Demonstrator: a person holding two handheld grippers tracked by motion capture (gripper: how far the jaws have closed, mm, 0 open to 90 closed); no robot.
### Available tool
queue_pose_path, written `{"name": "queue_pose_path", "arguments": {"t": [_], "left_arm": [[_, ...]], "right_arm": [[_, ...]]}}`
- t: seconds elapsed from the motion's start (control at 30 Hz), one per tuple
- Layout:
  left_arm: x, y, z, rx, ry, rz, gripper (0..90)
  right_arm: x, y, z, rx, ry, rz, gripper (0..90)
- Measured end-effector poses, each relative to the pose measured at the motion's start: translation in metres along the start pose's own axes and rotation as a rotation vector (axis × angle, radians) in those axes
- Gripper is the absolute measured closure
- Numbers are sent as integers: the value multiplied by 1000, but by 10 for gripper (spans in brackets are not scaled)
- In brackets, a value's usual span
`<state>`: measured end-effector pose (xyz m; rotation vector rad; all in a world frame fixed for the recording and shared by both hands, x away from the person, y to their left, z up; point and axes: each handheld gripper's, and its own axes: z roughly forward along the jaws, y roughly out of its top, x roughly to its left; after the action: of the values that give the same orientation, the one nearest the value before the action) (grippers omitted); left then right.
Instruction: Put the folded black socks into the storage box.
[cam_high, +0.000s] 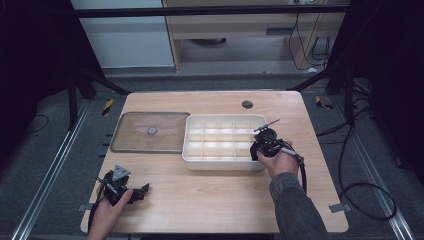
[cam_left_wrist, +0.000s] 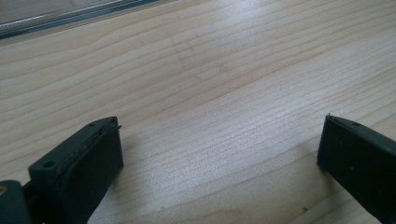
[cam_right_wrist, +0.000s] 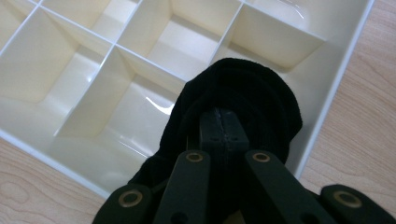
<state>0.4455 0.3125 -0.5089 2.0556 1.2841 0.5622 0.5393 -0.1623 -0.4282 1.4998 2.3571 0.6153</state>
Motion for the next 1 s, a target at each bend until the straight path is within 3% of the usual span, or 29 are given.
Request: {"name": "queue_pose_path", "arguments": {"t": [0.27, 0.8, 1.0], "left_arm": [[-1, 0, 0, 0, -2, -1, 0], [-1, 0, 0, 2, -3, 1, 0], [-1, 0, 0, -1, -2, -4, 0]], "right_arm": [[3, 0, 2, 17, -19, -5, 900], [-1, 2, 2, 34, 7, 19, 900], [2, 3, 2, 48, -10, 11, 900]]}}
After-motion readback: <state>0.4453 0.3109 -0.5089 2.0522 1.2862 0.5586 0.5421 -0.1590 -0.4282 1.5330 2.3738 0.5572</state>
